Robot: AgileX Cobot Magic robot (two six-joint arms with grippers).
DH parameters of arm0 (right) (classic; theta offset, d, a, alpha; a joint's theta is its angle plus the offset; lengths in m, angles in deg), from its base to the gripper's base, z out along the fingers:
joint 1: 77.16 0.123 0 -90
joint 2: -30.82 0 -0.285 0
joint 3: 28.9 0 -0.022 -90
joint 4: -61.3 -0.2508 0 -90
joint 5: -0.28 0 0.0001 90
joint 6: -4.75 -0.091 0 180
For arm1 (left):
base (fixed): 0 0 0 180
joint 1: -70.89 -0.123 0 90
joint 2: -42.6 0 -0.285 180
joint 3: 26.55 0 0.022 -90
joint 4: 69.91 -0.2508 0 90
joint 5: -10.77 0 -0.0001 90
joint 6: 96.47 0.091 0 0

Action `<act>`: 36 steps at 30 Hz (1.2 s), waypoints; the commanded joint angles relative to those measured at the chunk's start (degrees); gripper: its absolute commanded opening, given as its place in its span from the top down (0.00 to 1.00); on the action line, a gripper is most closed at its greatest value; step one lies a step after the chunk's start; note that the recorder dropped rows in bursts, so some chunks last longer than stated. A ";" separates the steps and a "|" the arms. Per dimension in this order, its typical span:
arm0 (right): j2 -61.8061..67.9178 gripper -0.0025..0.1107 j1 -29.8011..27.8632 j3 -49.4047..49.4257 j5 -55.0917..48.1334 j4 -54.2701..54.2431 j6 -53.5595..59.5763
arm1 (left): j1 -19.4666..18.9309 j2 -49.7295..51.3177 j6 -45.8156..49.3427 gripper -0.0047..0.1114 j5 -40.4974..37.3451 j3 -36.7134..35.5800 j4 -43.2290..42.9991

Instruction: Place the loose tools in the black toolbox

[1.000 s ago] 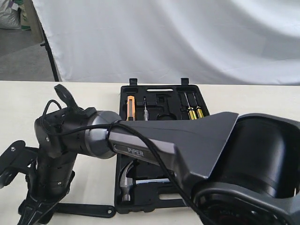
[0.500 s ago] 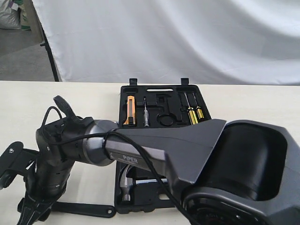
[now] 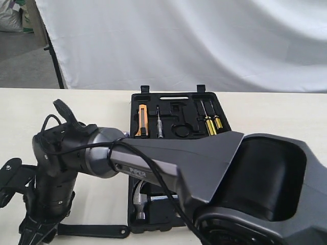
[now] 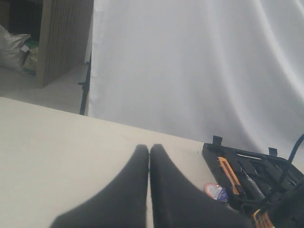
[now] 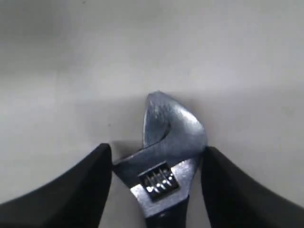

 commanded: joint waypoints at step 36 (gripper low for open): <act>3.34 0.25 0.16 -15.41 -17.50 3.88 -9.54 | -1.45 -0.18 -0.27 0.95 0.41 0.15 -0.25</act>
